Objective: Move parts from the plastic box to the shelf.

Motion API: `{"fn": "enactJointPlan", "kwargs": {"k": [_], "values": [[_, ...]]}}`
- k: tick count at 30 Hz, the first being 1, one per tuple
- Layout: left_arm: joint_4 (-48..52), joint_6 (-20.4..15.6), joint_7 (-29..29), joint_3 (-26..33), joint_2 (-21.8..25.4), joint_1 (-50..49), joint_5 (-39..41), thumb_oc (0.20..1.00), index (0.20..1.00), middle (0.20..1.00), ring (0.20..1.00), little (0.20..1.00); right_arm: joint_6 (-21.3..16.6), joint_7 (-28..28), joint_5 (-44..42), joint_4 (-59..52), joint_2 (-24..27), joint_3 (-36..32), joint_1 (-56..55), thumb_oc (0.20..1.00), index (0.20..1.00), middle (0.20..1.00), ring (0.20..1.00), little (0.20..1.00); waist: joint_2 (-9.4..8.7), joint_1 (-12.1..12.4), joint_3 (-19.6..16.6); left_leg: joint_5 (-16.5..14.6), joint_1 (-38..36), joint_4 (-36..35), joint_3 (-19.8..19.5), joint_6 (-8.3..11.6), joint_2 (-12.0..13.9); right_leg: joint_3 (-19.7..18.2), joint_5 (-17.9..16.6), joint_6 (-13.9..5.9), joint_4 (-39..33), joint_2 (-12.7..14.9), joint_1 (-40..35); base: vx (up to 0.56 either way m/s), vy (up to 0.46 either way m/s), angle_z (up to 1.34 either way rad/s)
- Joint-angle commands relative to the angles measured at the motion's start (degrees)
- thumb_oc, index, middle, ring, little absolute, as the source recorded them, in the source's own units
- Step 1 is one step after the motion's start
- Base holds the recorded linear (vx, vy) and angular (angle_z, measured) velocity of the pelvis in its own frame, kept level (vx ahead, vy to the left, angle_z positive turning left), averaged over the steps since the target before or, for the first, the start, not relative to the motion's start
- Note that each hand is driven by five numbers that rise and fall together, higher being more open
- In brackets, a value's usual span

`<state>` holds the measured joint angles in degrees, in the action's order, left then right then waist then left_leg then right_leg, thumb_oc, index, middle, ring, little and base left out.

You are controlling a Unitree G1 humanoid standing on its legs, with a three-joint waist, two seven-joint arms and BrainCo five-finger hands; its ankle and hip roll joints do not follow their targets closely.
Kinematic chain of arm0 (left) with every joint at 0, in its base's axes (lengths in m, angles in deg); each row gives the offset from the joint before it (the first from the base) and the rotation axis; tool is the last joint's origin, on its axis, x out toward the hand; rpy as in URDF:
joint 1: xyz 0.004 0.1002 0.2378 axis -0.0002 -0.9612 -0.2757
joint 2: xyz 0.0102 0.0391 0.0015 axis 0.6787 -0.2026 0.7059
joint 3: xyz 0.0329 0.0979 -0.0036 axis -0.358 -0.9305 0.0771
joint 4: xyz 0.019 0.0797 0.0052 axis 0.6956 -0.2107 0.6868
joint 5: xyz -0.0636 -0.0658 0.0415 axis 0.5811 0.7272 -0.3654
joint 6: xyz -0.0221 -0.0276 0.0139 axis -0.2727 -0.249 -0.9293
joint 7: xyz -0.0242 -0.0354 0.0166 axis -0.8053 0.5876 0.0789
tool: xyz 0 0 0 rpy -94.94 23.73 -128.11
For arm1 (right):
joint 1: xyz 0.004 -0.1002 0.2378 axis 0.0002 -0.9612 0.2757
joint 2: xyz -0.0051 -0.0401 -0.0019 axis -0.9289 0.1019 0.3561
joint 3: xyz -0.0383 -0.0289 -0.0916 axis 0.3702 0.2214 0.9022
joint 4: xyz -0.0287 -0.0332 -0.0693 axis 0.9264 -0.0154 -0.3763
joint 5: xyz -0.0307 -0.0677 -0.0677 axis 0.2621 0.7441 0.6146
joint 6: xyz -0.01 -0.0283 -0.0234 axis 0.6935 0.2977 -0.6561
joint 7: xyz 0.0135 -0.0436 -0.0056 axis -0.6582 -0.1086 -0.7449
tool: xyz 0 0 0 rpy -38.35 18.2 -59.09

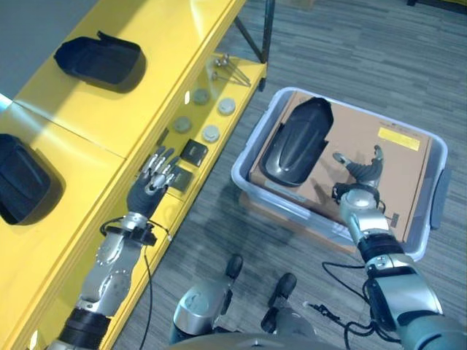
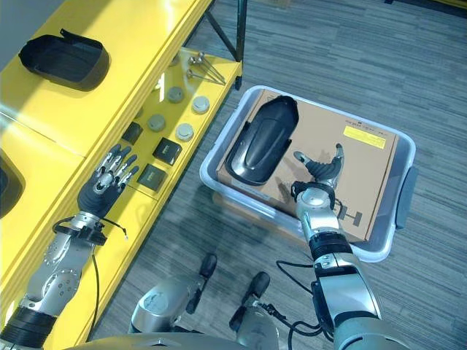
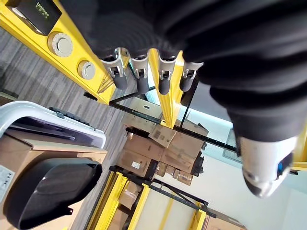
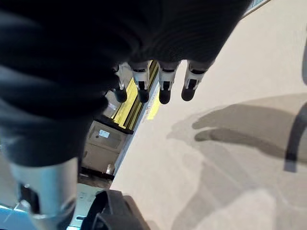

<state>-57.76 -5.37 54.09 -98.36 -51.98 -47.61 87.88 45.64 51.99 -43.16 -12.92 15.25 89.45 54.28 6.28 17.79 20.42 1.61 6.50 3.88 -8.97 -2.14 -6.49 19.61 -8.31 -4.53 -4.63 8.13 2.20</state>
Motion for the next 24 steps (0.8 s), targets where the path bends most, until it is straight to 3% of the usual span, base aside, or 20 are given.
{"fn": "enactJointPlan", "kwargs": {"k": [1,15,24], "values": [[2.53,-4.35,0.91,-1.87,2.20,0.54,1.22,1.000,1.000,1.000,1.000,1.000,-0.77,0.72,3.02,-0.63,4.94,4.10,2.95,1.000,1.000,1.000,1.000,1.000,-0.01,1.18,-1.93,0.38,4.57,0.51,-1.13,2.56,3.06,-1.01,3.95,-4.41,6.54,5.46,2.18,0.02,0.027,0.04],[2.72,-4.93,1.18,-1.96,2.29,-0.22,0.89,1.000,1.000,1.000,1.000,1.000,-0.49,-1.15,3.29,4.07,5.46,6.51,5.66,1.000,1.000,1.000,1.000,1.000,0.44,2.92,-1.54,0.37,3.53,-0.45,-2.22,2.42,2.63,0.39,3.70,-4.95,5.58,6.26,0.66,0.01,0.013,0.05],[2.92,-4.14,1.90,-1.47,2.36,-1.52,0.95,1.000,1.000,1.000,1.000,1.000,4.17,-0.36,5.91,4.93,4.87,8.19,6.15,1.000,1.000,1.000,1.000,1.000,0.46,3.92,-1.78,0.03,2.82,-0.10,-2.83,2.30,2.24,0.96,3.93,-5.15,5.72,6.75,-0.53,0.04,0.021,0.08]]}}
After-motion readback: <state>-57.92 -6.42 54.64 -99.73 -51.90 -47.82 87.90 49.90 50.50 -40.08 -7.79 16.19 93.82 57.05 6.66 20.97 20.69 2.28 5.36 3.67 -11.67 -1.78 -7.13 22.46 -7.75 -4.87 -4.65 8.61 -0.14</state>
